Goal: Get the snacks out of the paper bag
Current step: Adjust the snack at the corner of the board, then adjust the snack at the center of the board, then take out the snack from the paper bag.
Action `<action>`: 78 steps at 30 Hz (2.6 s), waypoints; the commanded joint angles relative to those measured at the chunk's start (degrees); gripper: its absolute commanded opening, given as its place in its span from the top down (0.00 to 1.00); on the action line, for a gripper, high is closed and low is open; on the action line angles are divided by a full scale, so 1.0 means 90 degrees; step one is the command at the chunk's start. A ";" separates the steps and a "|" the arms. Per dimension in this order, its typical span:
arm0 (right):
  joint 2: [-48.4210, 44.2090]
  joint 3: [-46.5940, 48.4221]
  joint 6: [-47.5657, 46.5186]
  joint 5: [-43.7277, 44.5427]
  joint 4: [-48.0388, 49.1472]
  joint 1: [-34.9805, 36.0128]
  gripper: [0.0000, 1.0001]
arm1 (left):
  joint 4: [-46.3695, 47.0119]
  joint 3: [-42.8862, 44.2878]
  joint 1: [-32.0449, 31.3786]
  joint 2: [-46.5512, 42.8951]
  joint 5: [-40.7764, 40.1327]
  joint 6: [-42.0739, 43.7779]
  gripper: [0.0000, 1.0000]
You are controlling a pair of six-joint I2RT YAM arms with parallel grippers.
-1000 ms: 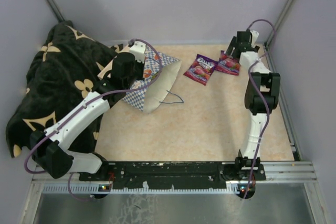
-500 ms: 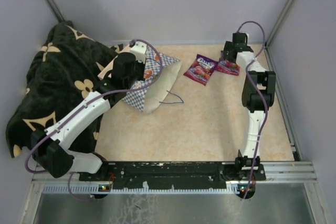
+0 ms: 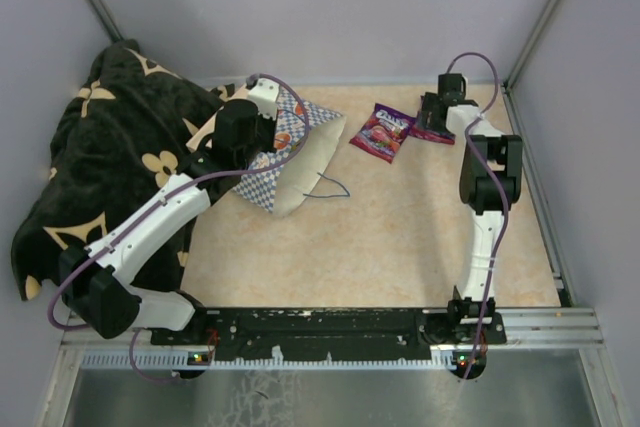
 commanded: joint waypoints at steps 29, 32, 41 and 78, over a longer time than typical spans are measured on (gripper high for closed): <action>-0.2132 -0.1680 0.0309 0.0927 0.0593 0.1732 0.09 | 0.0281 0.0033 0.0185 0.0187 0.0256 -0.0077 0.90; -0.1624 -0.1462 0.0513 0.0661 0.0758 0.2139 0.17 | 0.0204 0.0023 0.0186 0.0158 0.0221 -0.0085 0.90; -0.0546 -0.0795 0.0437 0.0337 0.0777 0.2440 0.45 | 0.0131 -0.0138 0.0234 -0.0098 0.0066 -0.0072 0.90; -0.5918 -0.4176 0.4282 -0.0316 0.2013 0.4165 0.01 | 0.0110 0.0270 0.0309 0.0403 -0.0236 -0.0136 0.88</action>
